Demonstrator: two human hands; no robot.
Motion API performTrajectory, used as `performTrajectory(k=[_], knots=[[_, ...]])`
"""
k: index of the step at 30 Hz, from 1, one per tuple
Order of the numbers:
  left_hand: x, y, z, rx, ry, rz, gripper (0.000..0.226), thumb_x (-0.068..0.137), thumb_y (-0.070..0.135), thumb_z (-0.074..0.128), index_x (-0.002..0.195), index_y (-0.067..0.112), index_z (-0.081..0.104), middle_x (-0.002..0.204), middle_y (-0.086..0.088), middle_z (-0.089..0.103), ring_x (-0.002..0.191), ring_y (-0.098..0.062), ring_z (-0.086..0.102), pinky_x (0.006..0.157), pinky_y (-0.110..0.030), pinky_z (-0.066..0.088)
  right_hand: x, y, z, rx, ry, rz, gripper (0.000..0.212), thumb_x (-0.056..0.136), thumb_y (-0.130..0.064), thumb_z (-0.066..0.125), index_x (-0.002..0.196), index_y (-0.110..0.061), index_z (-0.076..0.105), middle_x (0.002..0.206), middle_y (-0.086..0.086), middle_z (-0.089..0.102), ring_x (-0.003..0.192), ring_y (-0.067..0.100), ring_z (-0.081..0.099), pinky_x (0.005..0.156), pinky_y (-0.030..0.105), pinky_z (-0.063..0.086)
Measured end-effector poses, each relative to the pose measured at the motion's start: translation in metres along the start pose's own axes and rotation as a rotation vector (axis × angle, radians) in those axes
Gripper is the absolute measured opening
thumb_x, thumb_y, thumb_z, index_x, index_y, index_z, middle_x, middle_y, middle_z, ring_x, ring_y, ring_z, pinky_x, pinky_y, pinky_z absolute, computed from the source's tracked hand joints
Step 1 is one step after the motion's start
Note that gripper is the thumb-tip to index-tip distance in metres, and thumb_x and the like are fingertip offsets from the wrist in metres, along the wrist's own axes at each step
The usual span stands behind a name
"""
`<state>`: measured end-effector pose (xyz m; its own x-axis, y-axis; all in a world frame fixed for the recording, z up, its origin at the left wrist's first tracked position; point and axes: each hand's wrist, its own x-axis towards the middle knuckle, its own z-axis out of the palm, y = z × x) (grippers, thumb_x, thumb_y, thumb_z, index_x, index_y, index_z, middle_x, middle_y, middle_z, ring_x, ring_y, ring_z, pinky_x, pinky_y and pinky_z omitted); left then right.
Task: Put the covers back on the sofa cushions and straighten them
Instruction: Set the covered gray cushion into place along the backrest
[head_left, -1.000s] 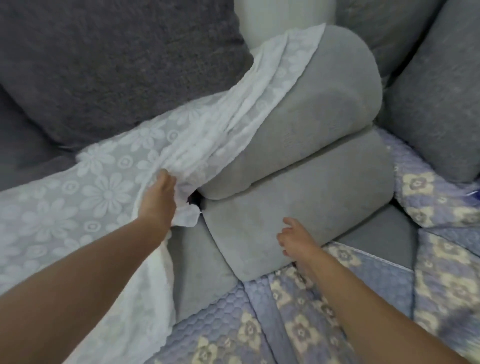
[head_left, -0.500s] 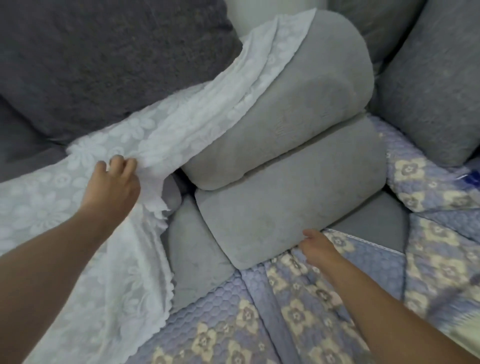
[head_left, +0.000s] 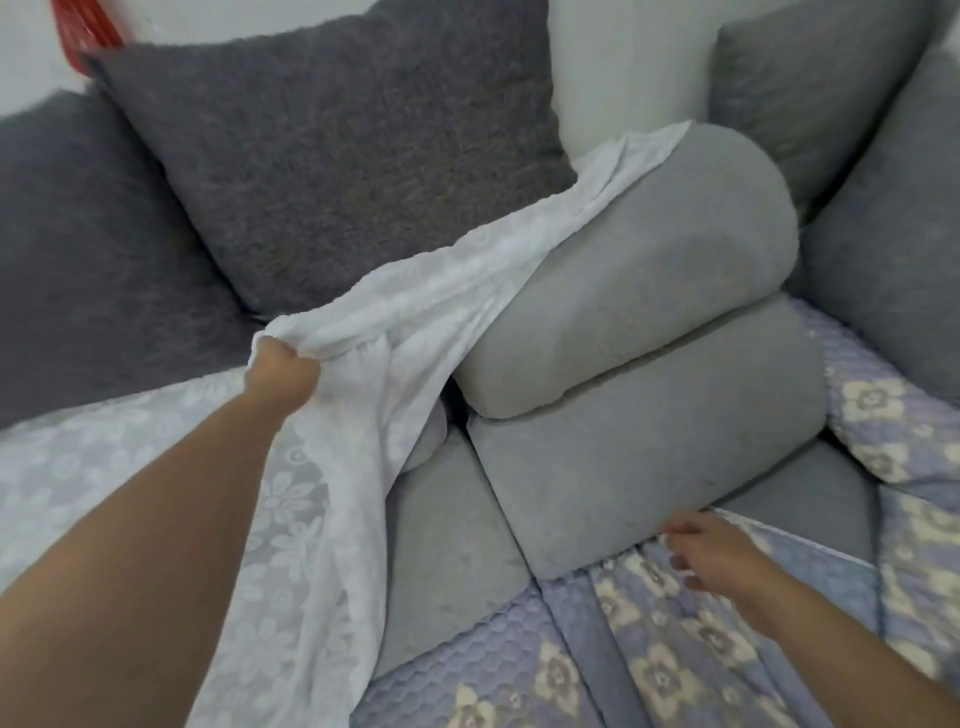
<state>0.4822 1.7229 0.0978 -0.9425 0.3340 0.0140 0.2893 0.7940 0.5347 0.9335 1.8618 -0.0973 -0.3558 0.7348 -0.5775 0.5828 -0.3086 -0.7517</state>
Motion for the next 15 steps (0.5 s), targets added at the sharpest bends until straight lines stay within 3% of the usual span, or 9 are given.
performTrajectory(k=[2, 5, 8, 10, 12, 15], knots=[[0.0, -0.017, -0.015, -0.132, -0.012, -0.137, 0.039, 0.088, 0.021, 0.06, 0.123, 0.007, 0.051, 0.119, -0.018, 0.059, 0.107, -0.037, 0.057, 0.096, -0.047, 0.049, -0.028, 0.011, -0.009, 0.04, 0.035, 0.061, 0.009, 0.095, -0.005, 0.057, 0.091, -0.006, 0.064, 0.081, 0.011, 0.061, 0.072, 0.024, 0.056, 0.064, 0.029, 0.043], [-0.004, -0.047, -0.024, -0.451, -0.234, -0.307, 0.027, 0.092, 0.017, 0.063, 0.117, 0.009, 0.057, 0.109, -0.013, 0.061, 0.092, -0.029, 0.061, 0.079, -0.042, 0.054, -0.076, 0.029, -0.019, 0.091, 0.099, 0.144, 0.009, 0.095, -0.007, 0.059, 0.102, -0.005, 0.066, 0.085, 0.014, 0.064, 0.071, 0.026, 0.058, 0.064, 0.028, 0.045], [-0.011, -0.061, -0.037, -0.609, -0.352, -0.392, 0.027, 0.092, 0.015, 0.056, 0.118, 0.015, 0.053, 0.119, -0.01, 0.049, 0.106, -0.027, 0.054, 0.085, -0.047, 0.056, -0.143, 0.049, -0.023, 0.067, 0.14, 0.233, 0.005, 0.089, -0.003, 0.065, 0.093, -0.001, 0.066, 0.08, 0.015, 0.062, 0.064, 0.025, 0.056, 0.06, 0.027, 0.041], [-0.016, -0.069, -0.047, -0.472, -0.288, -0.307, 0.031, 0.089, 0.02, 0.057, 0.118, 0.01, 0.054, 0.122, -0.011, 0.047, 0.109, -0.03, 0.051, 0.089, -0.046, 0.055, -0.187, 0.06, -0.022, 0.072, 0.157, 0.295, 0.012, 0.083, -0.008, 0.071, 0.088, -0.003, 0.062, 0.072, 0.013, 0.054, 0.057, 0.021, 0.049, 0.056, 0.025, 0.034], [-0.035, -0.07, -0.055, -0.485, -0.309, -0.27, 0.028, 0.092, 0.021, 0.057, 0.115, 0.004, 0.056, 0.112, -0.013, 0.052, 0.099, -0.032, 0.056, 0.095, -0.041, 0.051, -0.232, 0.07, -0.019, 0.099, 0.149, 0.39, 0.009, 0.092, -0.013, 0.066, 0.092, -0.007, 0.059, 0.075, 0.011, 0.051, 0.059, 0.021, 0.046, 0.052, 0.022, 0.034], [-0.075, -0.074, -0.061, -0.655, -0.505, -0.224, 0.018, 0.095, 0.014, 0.056, 0.111, 0.006, 0.057, 0.1, -0.012, 0.056, 0.082, -0.025, 0.058, 0.076, -0.037, 0.052, -0.282, 0.091, -0.024, 0.151, 0.24, 0.506, 0.013, 0.098, -0.015, 0.058, 0.092, -0.004, 0.059, 0.083, 0.012, 0.056, 0.066, 0.024, 0.05, 0.059, 0.029, 0.037]])
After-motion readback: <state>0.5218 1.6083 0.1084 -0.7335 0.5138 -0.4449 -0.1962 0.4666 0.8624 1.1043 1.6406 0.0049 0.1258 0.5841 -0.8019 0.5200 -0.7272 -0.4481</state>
